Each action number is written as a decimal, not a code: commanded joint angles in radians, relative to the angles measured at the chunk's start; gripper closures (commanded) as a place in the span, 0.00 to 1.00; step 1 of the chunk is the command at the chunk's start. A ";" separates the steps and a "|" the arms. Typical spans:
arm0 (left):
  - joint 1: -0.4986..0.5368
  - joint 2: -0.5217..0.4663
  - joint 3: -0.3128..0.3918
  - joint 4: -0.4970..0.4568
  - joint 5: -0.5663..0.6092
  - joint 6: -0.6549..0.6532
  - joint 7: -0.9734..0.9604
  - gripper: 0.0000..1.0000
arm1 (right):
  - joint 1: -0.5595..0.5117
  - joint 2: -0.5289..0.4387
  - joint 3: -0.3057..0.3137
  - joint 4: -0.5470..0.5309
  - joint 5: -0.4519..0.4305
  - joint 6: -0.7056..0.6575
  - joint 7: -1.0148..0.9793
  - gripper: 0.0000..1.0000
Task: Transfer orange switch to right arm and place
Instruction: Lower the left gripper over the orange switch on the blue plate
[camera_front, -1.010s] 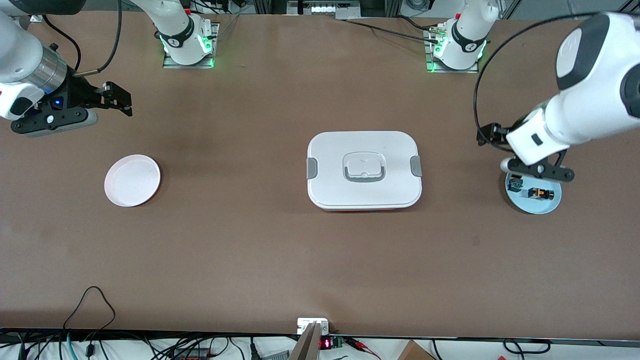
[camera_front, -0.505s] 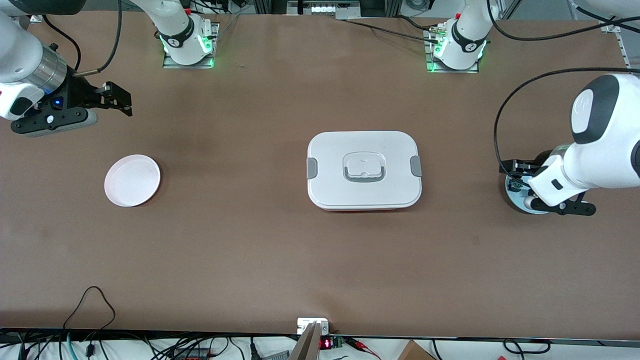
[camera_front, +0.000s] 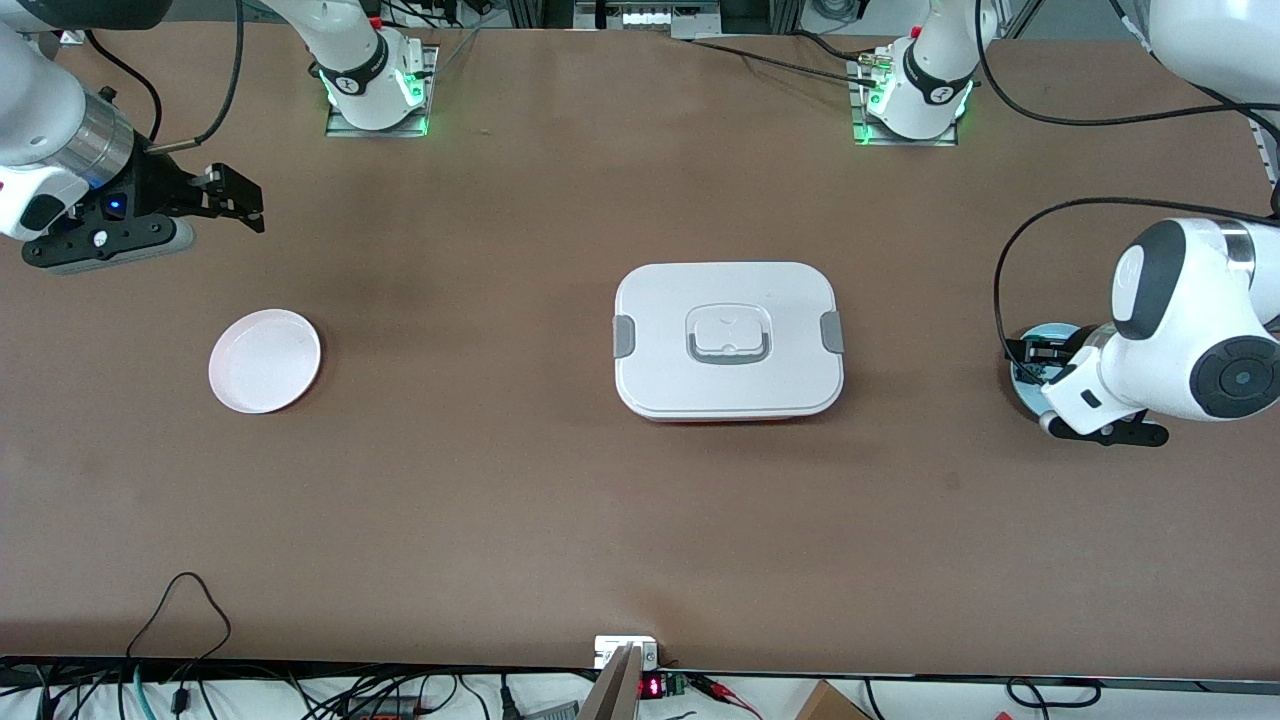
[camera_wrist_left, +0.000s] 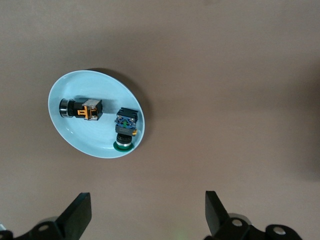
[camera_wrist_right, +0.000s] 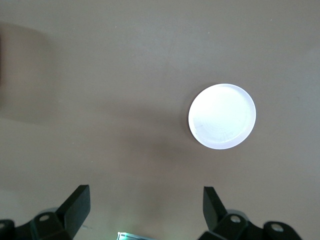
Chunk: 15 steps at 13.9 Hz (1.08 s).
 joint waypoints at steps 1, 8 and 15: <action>0.080 0.004 -0.006 -0.101 0.028 0.149 0.125 0.00 | -0.005 -0.005 0.003 0.003 0.011 -0.009 0.006 0.00; 0.180 0.065 -0.006 -0.105 0.036 0.221 0.223 0.00 | -0.003 -0.005 0.001 0.003 0.011 -0.014 0.006 0.00; 0.252 0.150 -0.008 -0.106 0.063 0.313 0.304 0.00 | -0.002 -0.006 0.003 0.003 0.011 -0.014 0.005 0.00</action>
